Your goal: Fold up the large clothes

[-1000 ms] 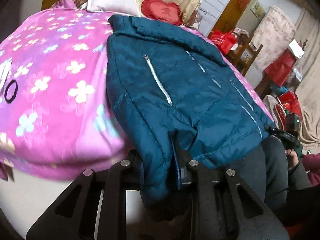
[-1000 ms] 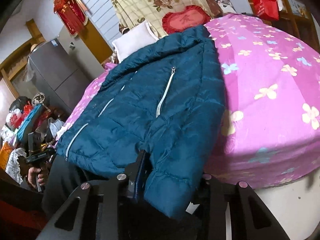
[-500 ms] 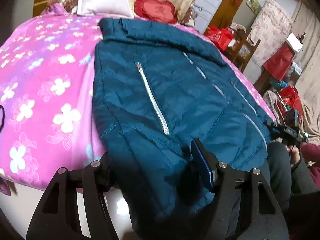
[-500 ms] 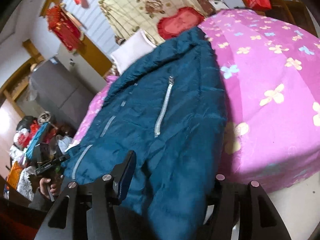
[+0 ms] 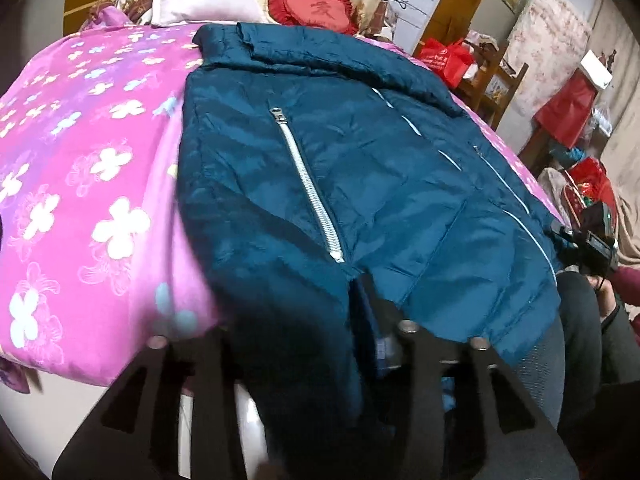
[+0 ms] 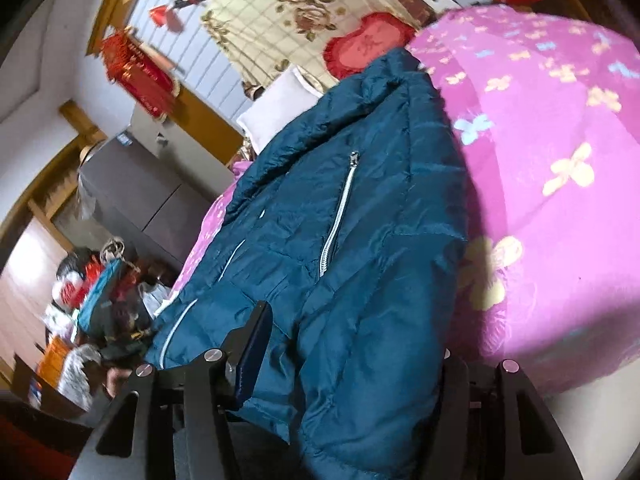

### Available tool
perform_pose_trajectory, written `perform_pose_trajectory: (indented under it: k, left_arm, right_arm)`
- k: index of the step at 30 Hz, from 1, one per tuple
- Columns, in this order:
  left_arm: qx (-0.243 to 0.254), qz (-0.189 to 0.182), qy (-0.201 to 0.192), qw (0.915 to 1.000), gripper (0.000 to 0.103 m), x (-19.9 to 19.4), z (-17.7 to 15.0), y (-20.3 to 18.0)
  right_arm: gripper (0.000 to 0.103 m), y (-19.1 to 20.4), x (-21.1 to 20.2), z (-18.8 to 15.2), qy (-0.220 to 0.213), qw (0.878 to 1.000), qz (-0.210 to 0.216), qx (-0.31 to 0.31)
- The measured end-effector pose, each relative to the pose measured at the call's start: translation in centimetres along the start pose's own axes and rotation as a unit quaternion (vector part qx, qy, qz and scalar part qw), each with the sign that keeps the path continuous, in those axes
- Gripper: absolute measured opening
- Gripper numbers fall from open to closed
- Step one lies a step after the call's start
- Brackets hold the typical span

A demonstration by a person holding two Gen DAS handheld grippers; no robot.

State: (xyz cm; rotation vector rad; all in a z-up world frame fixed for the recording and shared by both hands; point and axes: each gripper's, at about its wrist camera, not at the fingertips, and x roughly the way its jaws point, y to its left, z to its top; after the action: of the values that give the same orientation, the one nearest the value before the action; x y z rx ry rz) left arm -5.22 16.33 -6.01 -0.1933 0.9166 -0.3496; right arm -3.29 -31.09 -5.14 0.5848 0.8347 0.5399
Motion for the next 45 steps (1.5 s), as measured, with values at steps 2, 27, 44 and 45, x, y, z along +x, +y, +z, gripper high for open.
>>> perform_pose_trajectory:
  k: [2, 27, 44, 45]
  left_arm:
    - [-0.001, -0.001, -0.001, 1.0000, 0.047, 0.1, 0.0, -0.1]
    - [-0.041, 0.088, -0.022, 0.9951, 0.016, -1.1, 0.8, -0.9]
    - [-0.034, 0.202, -0.016, 0.9786, 0.021, 0.8, -0.3, -3.2]
    - [-0.032, 0.205, -0.017, 0.9781, 0.021, 0.8, -0.3, -3.3]
  right_arm:
    - [0.040, 1.2, 0.6, 0.2, 0.016, 0.998, -0.041, -0.034]
    - [0.013, 6.2, -0.7, 0.3, -0.020, 0.984, -0.137, -0.112]
    - [0.013, 6.0, 1.2, -0.8, 0.010, 0.966, -0.242, -0.093]
    - [0.013, 6.0, 1.2, -0.8, 0.010, 0.966, -0.243, -0.092]
